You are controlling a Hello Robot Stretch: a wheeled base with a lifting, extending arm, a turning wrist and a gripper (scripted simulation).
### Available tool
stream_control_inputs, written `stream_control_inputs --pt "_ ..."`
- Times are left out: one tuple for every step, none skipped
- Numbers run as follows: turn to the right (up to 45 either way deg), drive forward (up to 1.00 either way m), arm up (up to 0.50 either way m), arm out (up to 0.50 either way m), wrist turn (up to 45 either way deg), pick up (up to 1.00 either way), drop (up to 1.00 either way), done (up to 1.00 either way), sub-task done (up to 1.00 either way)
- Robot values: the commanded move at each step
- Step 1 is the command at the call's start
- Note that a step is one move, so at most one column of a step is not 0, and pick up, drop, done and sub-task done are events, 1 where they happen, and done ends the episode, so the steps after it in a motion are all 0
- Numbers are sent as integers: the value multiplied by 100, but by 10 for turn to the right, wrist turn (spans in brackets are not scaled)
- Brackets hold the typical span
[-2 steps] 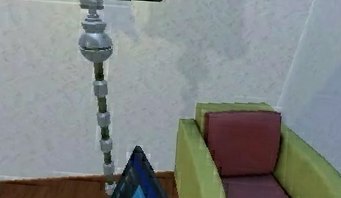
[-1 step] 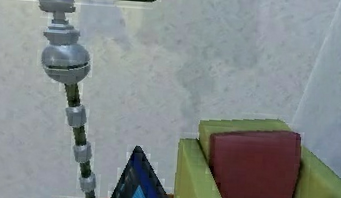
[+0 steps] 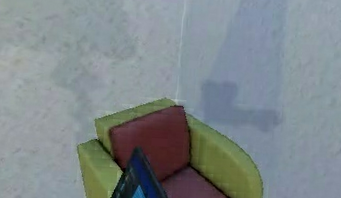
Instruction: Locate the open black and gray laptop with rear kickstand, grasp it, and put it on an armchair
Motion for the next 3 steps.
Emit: stream_control_inputs --pt "-270 0 0 0 0 0 0 0 0" --pt "210 0 0 0 0 0 0 0 0" --pt "-120 0 0 0 0 0 0 0 0"
